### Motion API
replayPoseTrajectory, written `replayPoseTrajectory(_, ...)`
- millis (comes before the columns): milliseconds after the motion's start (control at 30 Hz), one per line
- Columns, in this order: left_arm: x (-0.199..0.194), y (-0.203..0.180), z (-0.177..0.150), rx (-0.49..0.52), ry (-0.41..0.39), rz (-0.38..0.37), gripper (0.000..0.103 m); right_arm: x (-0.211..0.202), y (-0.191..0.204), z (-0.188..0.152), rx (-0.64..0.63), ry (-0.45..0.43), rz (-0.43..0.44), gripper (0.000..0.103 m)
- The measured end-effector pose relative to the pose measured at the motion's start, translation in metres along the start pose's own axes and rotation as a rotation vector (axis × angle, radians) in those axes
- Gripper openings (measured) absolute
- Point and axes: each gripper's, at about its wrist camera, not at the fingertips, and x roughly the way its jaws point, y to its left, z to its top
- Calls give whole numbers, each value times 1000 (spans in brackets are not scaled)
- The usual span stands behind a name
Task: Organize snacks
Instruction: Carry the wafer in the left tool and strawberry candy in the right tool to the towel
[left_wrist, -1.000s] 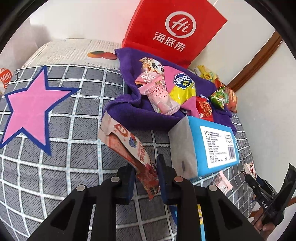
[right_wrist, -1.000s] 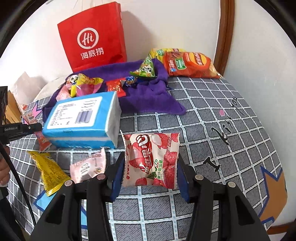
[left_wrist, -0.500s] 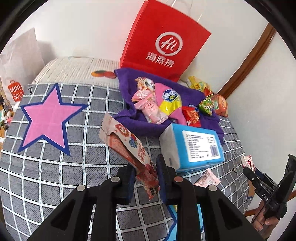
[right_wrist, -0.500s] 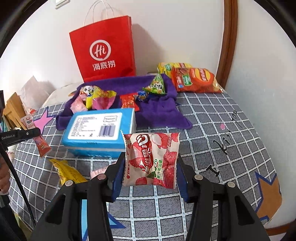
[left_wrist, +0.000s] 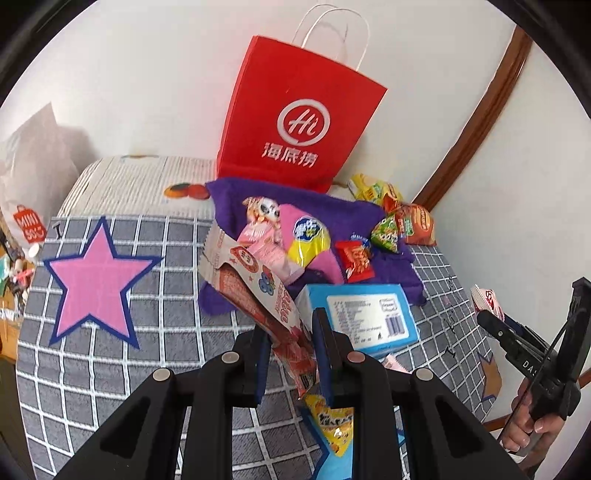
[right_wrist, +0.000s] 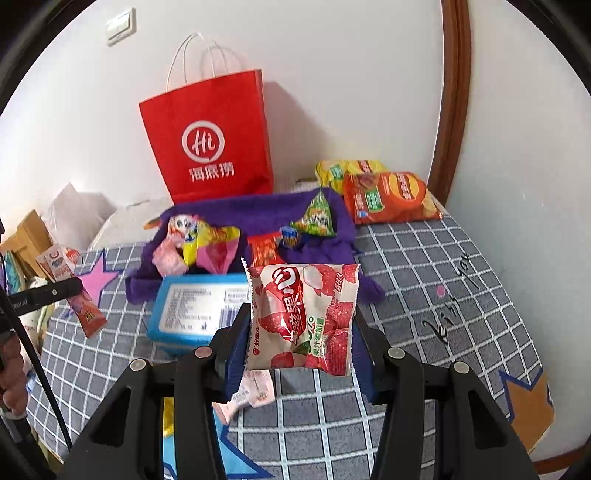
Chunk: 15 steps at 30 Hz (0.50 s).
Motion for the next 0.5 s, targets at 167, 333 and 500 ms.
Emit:
replayPoseTrajectory(167, 4, -7, 15, 19, -8, -12, 21, 4, 0, 14, 6, -13, 0, 49)
replayPoseTrajectory(333, 11, -12, 28, 29, -15, -26, 21, 11, -2, 24, 6, -16, -1, 49)
replayPoseTrajectory(500, 21, -21, 46, 43, -22, -31, 21, 21, -4, 36, 7, -18, -2, 49)
